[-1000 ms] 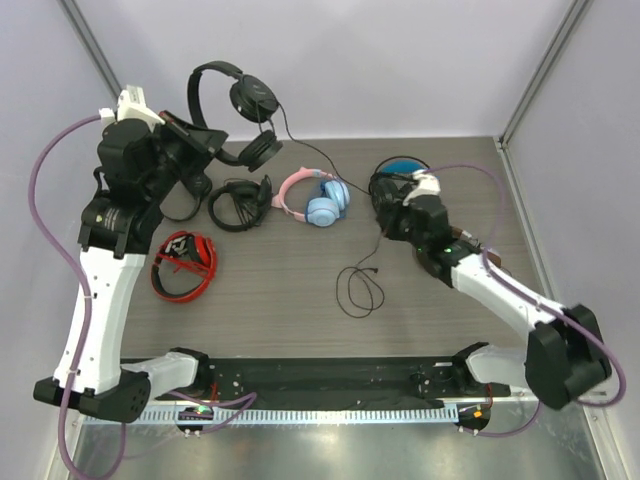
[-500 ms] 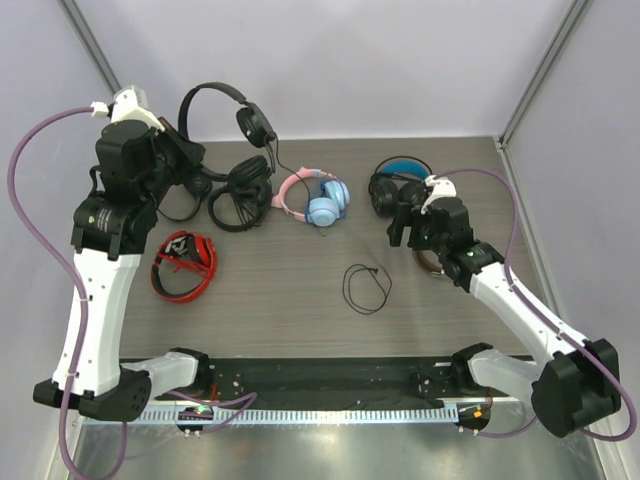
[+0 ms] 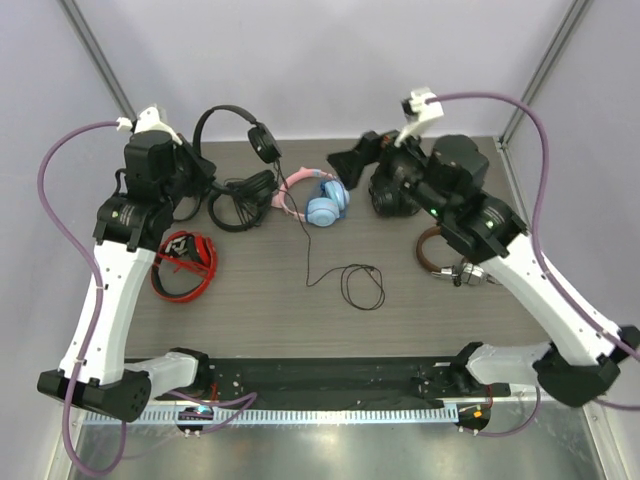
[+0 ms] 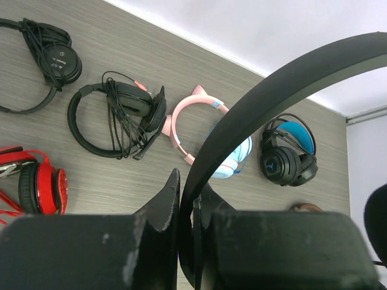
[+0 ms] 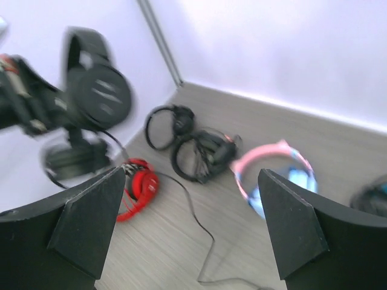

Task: Wrap the headphones
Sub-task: Wrap the headphone cable with the right arm

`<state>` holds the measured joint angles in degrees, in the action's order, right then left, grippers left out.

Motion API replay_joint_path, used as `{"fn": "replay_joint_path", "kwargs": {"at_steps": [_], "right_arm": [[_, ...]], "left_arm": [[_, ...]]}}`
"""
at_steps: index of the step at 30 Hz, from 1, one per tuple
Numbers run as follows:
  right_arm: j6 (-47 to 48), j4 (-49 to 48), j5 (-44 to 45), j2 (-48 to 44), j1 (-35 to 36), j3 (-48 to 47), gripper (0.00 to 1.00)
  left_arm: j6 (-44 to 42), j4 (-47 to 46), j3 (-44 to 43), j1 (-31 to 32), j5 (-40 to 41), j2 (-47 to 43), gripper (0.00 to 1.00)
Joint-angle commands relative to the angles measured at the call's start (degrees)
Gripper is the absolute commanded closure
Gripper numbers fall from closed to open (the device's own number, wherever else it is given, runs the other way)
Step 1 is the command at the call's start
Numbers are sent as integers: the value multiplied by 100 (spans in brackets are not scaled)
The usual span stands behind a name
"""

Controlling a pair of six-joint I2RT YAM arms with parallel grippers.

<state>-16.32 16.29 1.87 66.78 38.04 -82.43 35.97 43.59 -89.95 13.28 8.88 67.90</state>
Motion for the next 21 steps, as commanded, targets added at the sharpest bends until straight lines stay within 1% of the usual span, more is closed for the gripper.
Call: {"fn": "replay_joint_path", "kwargs": {"at_steps": [1, 2, 3, 4, 6, 7, 8, 10, 12, 13, 15, 18, 19, 21], "right_arm": [[452, 470, 873, 920, 755, -1307, 2], [593, 697, 1059, 1168, 949, -1580, 2], [943, 787, 1261, 1362, 1377, -2087, 2], [1085, 875, 1690, 1746, 1555, -2327, 2], [1428, 1042, 2079, 2065, 1942, -2967, 0], [1725, 1086, 2246, 2232, 2248, -3163, 0], [1859, 1173, 2631, 2530, 2373, -3348, 0], [2244, 1262, 2958, 2821, 2698, -3840, 0], [2483, 1306, 3484, 3182, 2857, -4147, 0], [2693, 1315, 3678, 3287, 2936, -4228, 0], [2826, 1306, 3977, 3551, 2963, -4421, 0], [2950, 1210, 4172, 3719, 2963, -4510, 9], [2976, 1166, 4199, 3728, 2963, -4501, 15], [3064, 955, 4278, 3702, 2963, -4414, 18]], "left_arm": [[95, -422, -31, 52, 87, -207, 100], [95, -422, -31, 61, 96, -207, 100], [86, -413, -49, 61, 96, -207, 100], [95, -404, -49, 61, 70, -216, 100], [86, -378, -75, 61, 17, -198, 100], [77, -361, -110, 61, 8, -198, 100], [60, -352, -110, 61, 17, -189, 100], [25, -325, -145, 61, 34, -180, 100], [7, -325, -172, 61, 34, -172, 100], [-2, -334, -180, 61, 43, -180, 100], [-11, -325, -189, 61, 26, -172, 100], [-28, -334, -172, 61, 17, -198, 100], [-37, -317, -172, 61, 17, -207, 100], [-46, -308, -163, 61, 17, -216, 100]]}}
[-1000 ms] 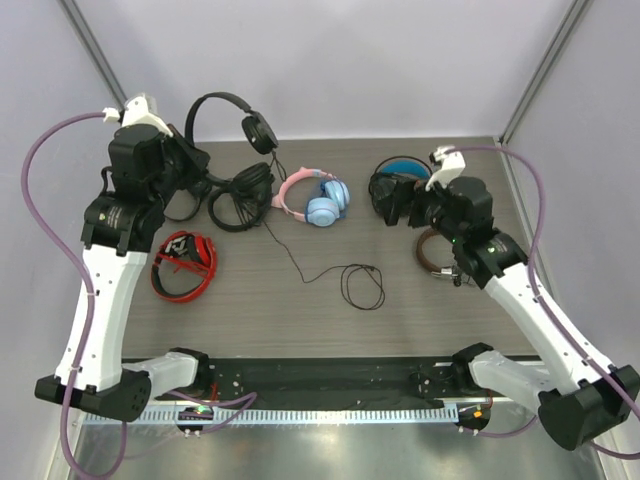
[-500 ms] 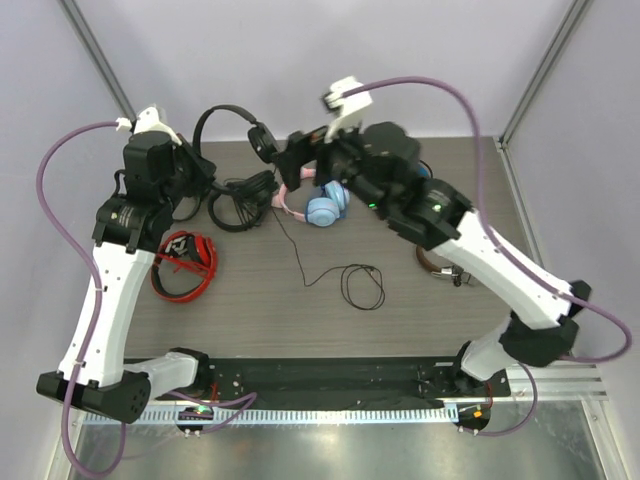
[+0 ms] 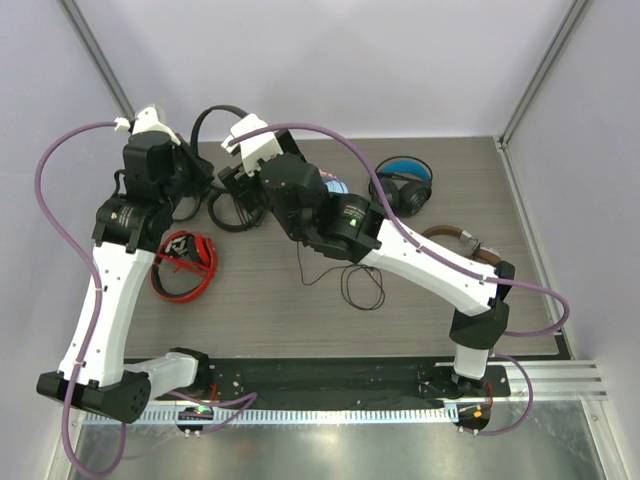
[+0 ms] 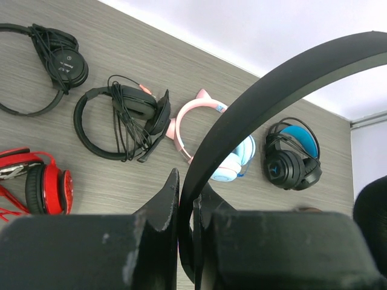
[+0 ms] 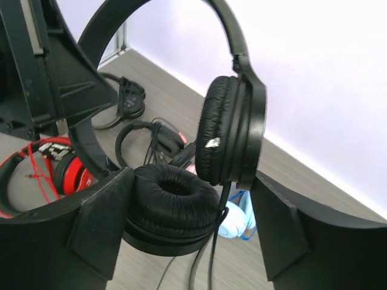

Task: Wrap the headphones
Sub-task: Wrap the headphone cable with the right arm

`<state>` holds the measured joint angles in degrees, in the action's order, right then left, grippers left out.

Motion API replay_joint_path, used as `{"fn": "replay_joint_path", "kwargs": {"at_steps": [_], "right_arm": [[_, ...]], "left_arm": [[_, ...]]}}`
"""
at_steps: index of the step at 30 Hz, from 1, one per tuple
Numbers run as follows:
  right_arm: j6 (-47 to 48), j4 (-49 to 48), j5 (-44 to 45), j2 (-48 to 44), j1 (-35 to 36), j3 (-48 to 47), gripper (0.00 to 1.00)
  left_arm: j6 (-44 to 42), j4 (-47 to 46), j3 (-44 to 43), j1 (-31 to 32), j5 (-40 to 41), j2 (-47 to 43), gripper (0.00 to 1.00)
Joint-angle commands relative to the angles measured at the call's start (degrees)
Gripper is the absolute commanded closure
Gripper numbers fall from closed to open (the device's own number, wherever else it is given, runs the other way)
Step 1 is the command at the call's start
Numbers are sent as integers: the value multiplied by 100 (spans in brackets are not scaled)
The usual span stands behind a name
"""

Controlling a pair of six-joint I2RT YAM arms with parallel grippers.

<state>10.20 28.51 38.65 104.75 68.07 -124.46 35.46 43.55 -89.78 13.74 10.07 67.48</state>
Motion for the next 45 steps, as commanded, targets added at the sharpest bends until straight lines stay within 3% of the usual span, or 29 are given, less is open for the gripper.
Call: {"fn": "replay_joint_path", "kwargs": {"at_steps": [1, 12, 14, 15, 18, 19, 22, 23, 24, 26, 29, 34, 41, 45], "right_arm": [[448, -354, 626, -104, -40, -175, 21], [554, -803, 722, 10, -49, -289, 36], [545, -856, 749, 28, -49, -289, 42], [554, -891, 784, 37, -49, -280, 56], [554, -1005, 811, 19, -57, -228, 83], [554, -1023, 793, 2, -57, -193, 96], [554, -1146, 627, -165, -75, 62, 99], [493, -1198, 582, -226, -92, 228, 99], [457, -1216, 530, -331, -119, 299, 99], [300, -1269, 328, -446, -180, 475, 99], [150, -1339, 187, -622, -242, 633, 99], [-184, -1401, -42, -833, -426, 818, 99], [-378, -1427, -551, -1105, -628, 1091, 99], [-448, -1410, -806, -1176, -664, 1117, 99]], "left_arm": [[-4, -303, -172, 15, -101, -192, 100], [-22, -286, -145, 15, -145, -244, 100], [-22, -277, -145, 15, -154, -262, 100], [-22, -294, -145, 15, -163, -262, 100], [-22, -277, -128, 15, -163, -297, 100], [-22, -286, -110, 15, -145, -306, 100], [-145, -321, -75, 15, -145, -385, 100], [-188, -321, -110, 15, -163, -385, 95], [-232, -321, -128, 15, -215, -376, 75], [-329, -312, -206, 15, -250, -350, 54], [-382, -286, -259, 15, -268, -289, 36], [-391, -330, -251, 15, -400, -218, 33], [-776, -321, -443, 15, -584, -52, 8], [-1233, -128, -804, 15, -532, 282, 2]]}}
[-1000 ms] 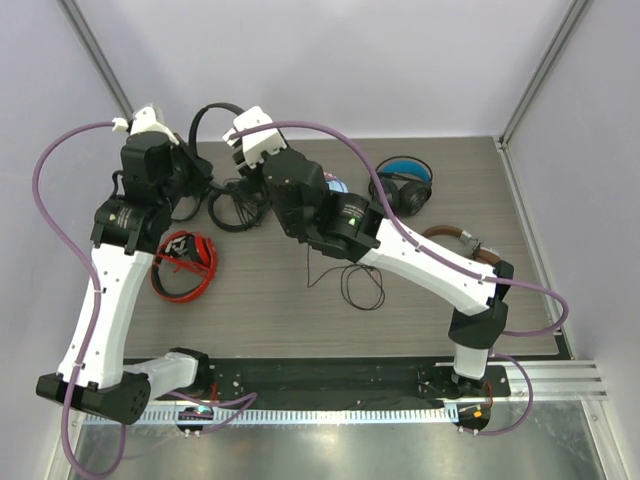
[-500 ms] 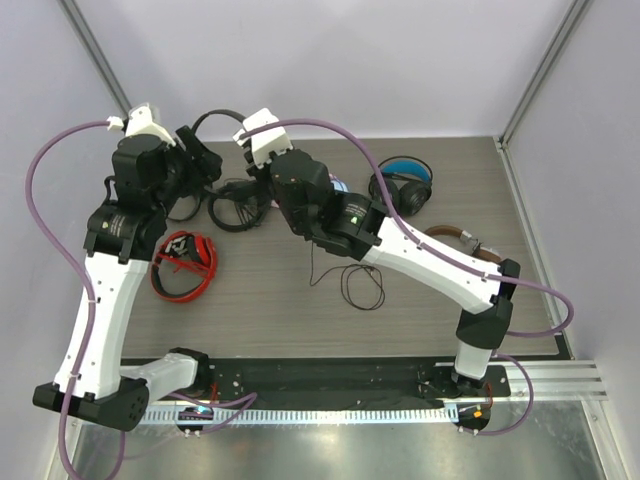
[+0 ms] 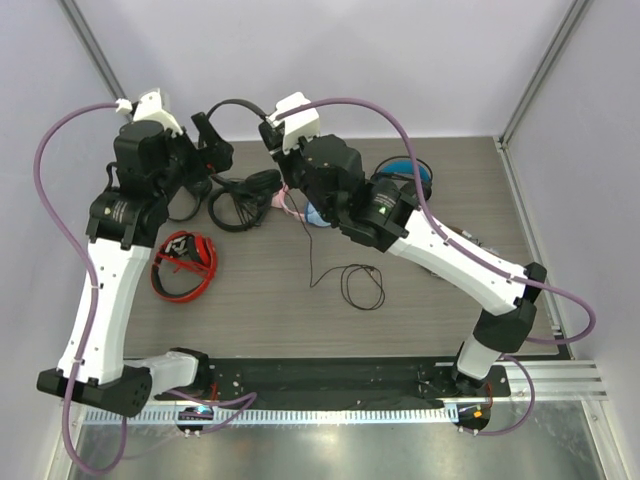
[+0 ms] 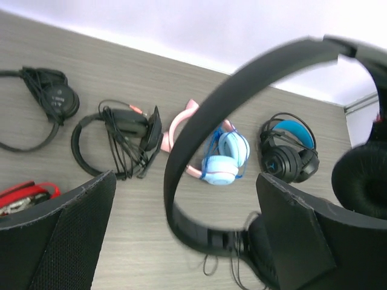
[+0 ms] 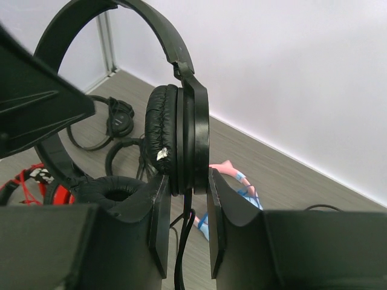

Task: Wrap the headphones
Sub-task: Wrap the headphone cable with the right arm

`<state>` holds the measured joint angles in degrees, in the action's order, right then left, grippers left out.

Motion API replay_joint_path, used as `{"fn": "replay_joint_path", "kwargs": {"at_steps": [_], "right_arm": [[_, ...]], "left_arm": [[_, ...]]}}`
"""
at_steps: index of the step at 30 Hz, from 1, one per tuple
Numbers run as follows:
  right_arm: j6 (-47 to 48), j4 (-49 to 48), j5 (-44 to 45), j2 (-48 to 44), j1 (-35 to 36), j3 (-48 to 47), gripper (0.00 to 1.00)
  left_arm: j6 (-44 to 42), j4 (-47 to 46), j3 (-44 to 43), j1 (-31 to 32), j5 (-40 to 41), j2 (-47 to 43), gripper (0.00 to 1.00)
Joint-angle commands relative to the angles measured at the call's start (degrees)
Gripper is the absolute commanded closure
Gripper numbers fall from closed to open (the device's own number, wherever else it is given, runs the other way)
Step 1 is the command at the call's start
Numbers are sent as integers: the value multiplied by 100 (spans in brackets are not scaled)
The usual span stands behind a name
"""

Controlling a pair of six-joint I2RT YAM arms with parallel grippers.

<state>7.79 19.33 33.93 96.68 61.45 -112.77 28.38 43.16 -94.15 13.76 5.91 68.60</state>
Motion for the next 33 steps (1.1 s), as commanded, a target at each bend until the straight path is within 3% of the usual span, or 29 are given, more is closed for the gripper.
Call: {"fn": "replay_joint_path", "kwargs": {"at_steps": [1, 7, 13, 16, 17, 21, 22, 23, 26, 33], "right_arm": [[-208, -466, -343, -387, -2, -43, 99], [-269, -395, -440, -449, -10, 9, 99], [-243, -307, -449, -458, -10, 1, 99], [-243, -299, -466, -457, -10, 10, 99], [-243, -298, -458, -466, -10, 10, 99], [-234, -298, -458, -449, -19, 18, 99], [-226, -290, -449, -449, -19, 27, 99], [-225, -290, -449, -457, -19, 27, 99], [-225, -281, -431, -449, -37, 53, 99], [-225, -193, -519, -493, -45, 97, 99]], "left_arm": [[-570, -88, -385, 13, -108, 189, 2], [-737, -308, -384, 22, -117, 259, 28], [-948, -142, -700, 13, -99, 417, 35], [-1054, -9, -815, 13, -55, 488, 47], [-1063, -9, -824, 13, -38, 497, 56], [-1037, -18, -772, 13, 15, 462, 62], [-1045, -18, -754, 13, 24, 461, 65], [-1045, 0, -754, 13, 33, 461, 79], [-1036, 87, -815, 13, 121, 523, 100], [-1036, -26, -710, 13, 287, 435, 100]]}}
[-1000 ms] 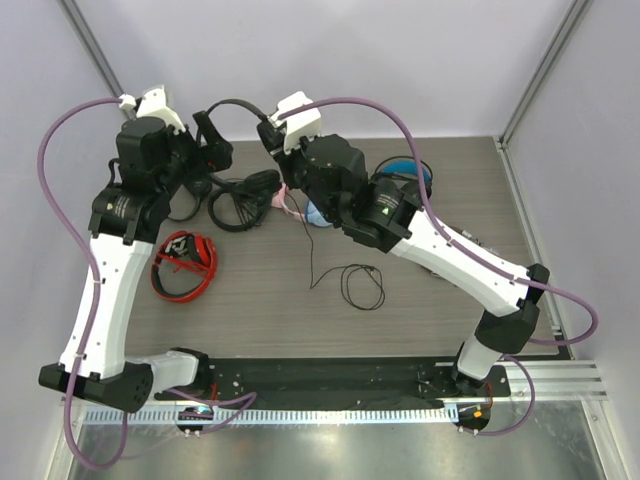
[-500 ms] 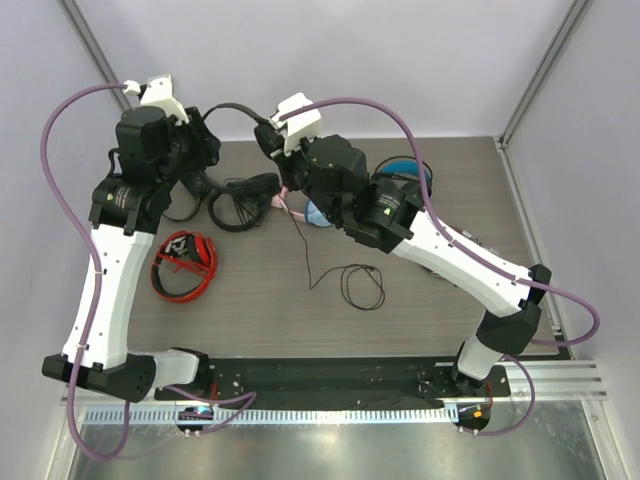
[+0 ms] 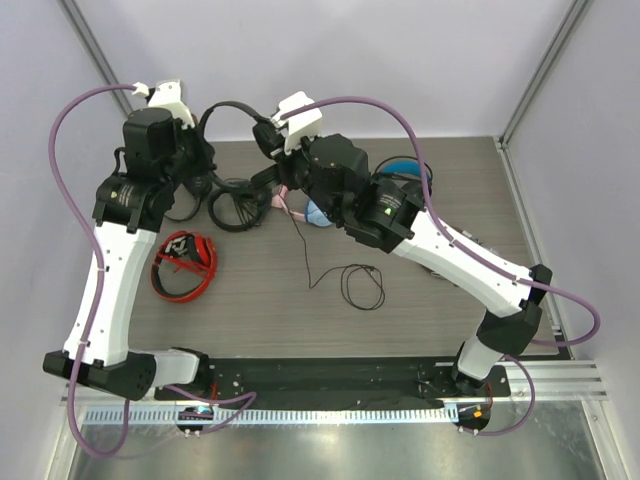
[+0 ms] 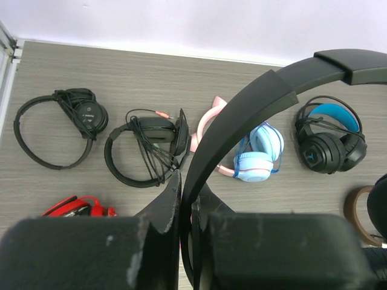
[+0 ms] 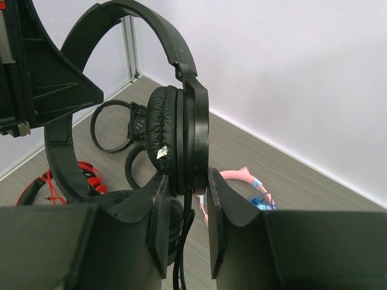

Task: Wrap the headphones
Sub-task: Wrap the headphone cable with the right arm

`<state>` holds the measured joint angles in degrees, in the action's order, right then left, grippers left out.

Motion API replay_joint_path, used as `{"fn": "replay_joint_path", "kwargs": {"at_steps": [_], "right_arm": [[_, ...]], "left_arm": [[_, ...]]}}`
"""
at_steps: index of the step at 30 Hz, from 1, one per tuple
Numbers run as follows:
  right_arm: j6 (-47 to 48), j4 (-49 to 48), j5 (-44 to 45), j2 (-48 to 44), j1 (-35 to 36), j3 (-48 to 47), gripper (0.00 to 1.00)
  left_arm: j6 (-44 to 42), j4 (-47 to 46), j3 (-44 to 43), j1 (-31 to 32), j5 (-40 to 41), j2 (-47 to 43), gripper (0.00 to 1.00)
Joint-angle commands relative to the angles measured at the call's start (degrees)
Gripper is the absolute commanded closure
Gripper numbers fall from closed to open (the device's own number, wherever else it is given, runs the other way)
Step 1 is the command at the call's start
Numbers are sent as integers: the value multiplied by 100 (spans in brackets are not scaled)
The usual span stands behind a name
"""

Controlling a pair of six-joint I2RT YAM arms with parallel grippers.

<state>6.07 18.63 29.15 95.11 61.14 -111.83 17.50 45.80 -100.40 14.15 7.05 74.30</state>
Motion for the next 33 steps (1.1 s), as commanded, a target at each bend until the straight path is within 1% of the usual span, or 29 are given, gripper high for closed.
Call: {"fn": "replay_joint_path", "kwargs": {"at_steps": [1, 2, 3, 4, 5, 6, 7, 10, 12, 14, 15, 16, 18, 19, 21, 22, 23, 24, 25, 27, 28, 30, 31, 32, 33], "right_arm": [[-62, -106, -32, -387, -15, 21, 99], [-70, -97, -32, -414, -15, 38, 95], [-114, -36, -23, -458, -41, 39, 78], [-114, -18, -23, -571, -50, 91, 53], [-106, 26, 99, -660, -59, 126, 16], [-97, 96, 161, -765, -59, 187, 3], [-79, 123, 222, -870, -76, 345, 0], [-175, 132, 355, -1476, -137, 818, 0], [-351, 132, 5, -1994, -234, 1092, 0], [-597, 114, -434, -2364, -532, 1715, 0], [-780, 79, -802, -2731, -681, 1952, 0], [-878, 36, -884, -2865, -805, 2494, 0], [-967, -122, -780, -3199, -1008, 3077, 1], [-949, -210, -701, -3270, -1025, 3671, 2], [-1001, -577, -717, -3376, -1026, 4237, 3], [-1054, -745, -1013, -3446, -1026, 4744, 4], [-1098, -860, -1260, -3464, -1026, 4923, 6], [-1229, -1053, -1445, -3473, -1026, 5047, 6], [-1248, -1133, -1725, -3490, -1026, 5109, 6], [-1248, -1282, -1833, -3526, -1026, 4988, 9], [-1144, -1431, -1886, -3517, -1026, 4708, 12], [-994, -1372, -2132, -3377, -1026, 4251, 16], [-871, -1267, -2167, -3272, -1008, 3683, 18], [-801, -1109, -2272, -3018, -1008, 3381, 20], [-730, -786, -2247, -2885, -982, 3091, 21]], "left_arm": [[43, -317, -76, -27, 261, -144, 100], [35, -309, -68, -27, 305, -162, 100], [8, -317, -94, -27, 332, -170, 100], [-27, -300, -103, -27, 445, -188, 100], [-62, -291, -120, -27, 473, -197, 100], [-106, -274, -146, -27, 516, -197, 100], [-123, -273, -138, -27, 560, -223, 100], [-194, -291, -129, -27, 684, -276, 100], [-203, -291, -120, -26, 701, -302, 100], [-203, -273, -164, -18, 666, -302, 100], [-211, -300, -182, -26, 605, -302, 100], [-246, -326, -173, -27, 552, -328, 100], [-334, -501, -103, -26, 456, -416, 100], [-387, -580, -50, -27, 377, -460, 100], [-518, -834, 64, -27, 202, -583, 100], [-719, -914, 108, -27, 87, -636, 100], [-800, -1037, 169, -9, 60, -680, 100], [-861, -1273, 318, -18, 34, -724, 100], [-975, -1423, 424, -18, -28, -863, 100], [-1055, -1853, 748, -9, -185, -970, 100], [-1134, -1960, 846, 0, -421, -1040, 100], [-1178, -2328, 1152, 26, -634, -1084, 100], [-1204, -2522, 1302, 35, -678, -1119, 100], [-1283, -2750, 1469, 61, -1044, -1215, 100], [-1327, -3309, 1853, 96, -1074, -1277, 100]]}}
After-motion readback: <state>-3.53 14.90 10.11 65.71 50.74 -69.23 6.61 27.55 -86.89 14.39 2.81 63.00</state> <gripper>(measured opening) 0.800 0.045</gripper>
